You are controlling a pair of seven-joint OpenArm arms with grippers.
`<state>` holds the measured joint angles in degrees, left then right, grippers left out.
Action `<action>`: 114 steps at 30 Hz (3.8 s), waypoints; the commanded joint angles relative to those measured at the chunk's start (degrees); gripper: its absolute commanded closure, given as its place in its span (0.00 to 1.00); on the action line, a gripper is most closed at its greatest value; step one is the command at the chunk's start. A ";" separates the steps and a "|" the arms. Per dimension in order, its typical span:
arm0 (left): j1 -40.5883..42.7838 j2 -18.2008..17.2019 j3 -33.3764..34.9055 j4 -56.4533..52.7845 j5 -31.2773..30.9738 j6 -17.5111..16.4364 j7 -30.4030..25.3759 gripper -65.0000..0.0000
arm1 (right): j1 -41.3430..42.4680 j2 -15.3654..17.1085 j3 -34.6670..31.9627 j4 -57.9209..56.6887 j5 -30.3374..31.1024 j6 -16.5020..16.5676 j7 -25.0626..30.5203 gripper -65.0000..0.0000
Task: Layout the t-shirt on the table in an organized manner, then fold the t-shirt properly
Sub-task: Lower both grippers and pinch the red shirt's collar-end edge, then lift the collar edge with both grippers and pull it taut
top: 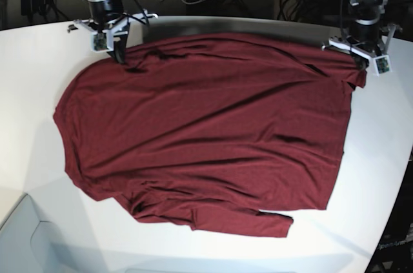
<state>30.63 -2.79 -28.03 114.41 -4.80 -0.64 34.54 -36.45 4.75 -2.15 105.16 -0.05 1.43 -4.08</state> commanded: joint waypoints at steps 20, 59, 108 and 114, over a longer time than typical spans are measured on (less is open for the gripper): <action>-0.17 2.04 -0.14 1.06 0.18 0.25 -1.27 1.00 | -0.61 -0.05 8.26 1.52 -0.08 7.76 1.48 1.00; -17.05 -1.04 -0.41 -11.68 0.80 0.25 -1.27 1.00 | 11.61 -0.23 8.00 -3.32 0.01 7.84 -0.19 1.00; -15.20 -2.36 -0.14 -17.66 0.27 0.25 -1.27 0.20 | 16.18 -0.31 7.91 -8.68 0.01 7.93 -0.28 1.00; -16.43 -2.36 0.12 -22.59 0.27 0.25 -1.27 0.20 | 16.18 -1.11 7.82 -8.68 0.01 7.93 -0.28 1.00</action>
<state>15.07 -4.71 -27.88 90.72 -4.64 -0.60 34.39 -20.49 3.62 5.63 95.50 -0.21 9.21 -6.02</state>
